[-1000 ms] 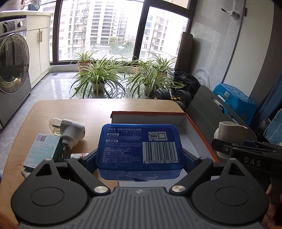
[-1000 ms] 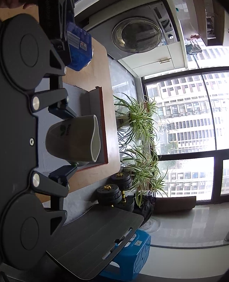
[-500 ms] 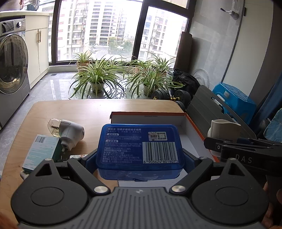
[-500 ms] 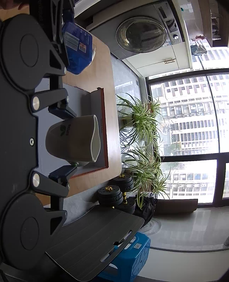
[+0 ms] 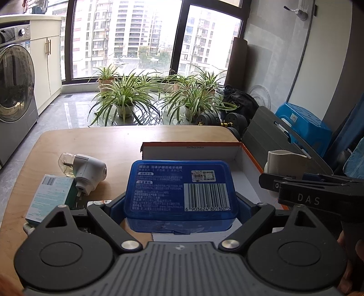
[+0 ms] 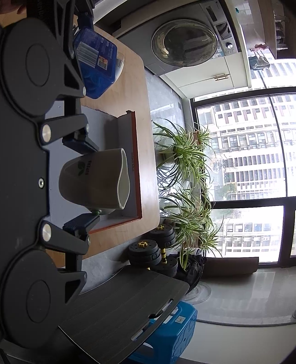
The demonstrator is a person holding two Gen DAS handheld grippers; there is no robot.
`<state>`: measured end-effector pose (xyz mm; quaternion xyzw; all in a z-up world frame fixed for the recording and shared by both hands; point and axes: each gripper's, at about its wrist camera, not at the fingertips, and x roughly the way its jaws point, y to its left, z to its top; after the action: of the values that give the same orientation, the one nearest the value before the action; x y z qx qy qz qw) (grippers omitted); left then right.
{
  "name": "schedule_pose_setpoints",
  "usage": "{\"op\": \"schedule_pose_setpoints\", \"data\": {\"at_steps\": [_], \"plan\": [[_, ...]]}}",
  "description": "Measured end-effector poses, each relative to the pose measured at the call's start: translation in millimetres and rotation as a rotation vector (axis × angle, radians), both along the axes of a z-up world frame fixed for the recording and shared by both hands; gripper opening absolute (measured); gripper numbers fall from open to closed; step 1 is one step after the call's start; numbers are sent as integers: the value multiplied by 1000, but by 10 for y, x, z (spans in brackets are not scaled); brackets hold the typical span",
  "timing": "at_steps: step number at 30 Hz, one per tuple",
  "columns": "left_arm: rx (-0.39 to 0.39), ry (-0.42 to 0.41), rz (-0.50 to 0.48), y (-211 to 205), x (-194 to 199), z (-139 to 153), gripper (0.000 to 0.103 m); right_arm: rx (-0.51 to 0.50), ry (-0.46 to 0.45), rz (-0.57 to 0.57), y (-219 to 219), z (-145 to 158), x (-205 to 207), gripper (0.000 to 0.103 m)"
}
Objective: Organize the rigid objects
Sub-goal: 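Carry the blue box and the mug in both tools toward the cardboard tray, then lower the blue box into the tray and open the left tool while the right tool releases the mug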
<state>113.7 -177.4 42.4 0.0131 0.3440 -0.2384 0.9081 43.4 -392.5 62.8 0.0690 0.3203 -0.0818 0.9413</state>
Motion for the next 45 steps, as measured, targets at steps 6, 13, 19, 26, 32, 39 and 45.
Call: {"op": "schedule_pose_setpoints", "data": {"at_steps": [6, 13, 19, 26, 32, 39, 45], "plan": [[7, 9, -6, -46, 43, -52, 94, 0, 10, 0, -18, -49, 62, 69], [15, 18, -10, -126, 123, -113, 94, 8, 20, 0, -60, -85, 158, 69], [24, 24, -1, -195, 193, -133, 94, 15, 26, -2, -110, -109, 225, 69], [33, 35, 25, -254, 253, -146, 94, 12, 34, 9, -185, -152, 331, 69], [39, 47, 38, -303, 307, -188, 94, 16, 42, 11, -217, -194, 402, 69], [44, 62, 44, -366, 392, -246, 94, 25, 51, 16, -255, -249, 519, 69], [43, 70, 43, -403, 450, -287, 94, 29, 43, 22, -294, -253, 613, 69]]}}
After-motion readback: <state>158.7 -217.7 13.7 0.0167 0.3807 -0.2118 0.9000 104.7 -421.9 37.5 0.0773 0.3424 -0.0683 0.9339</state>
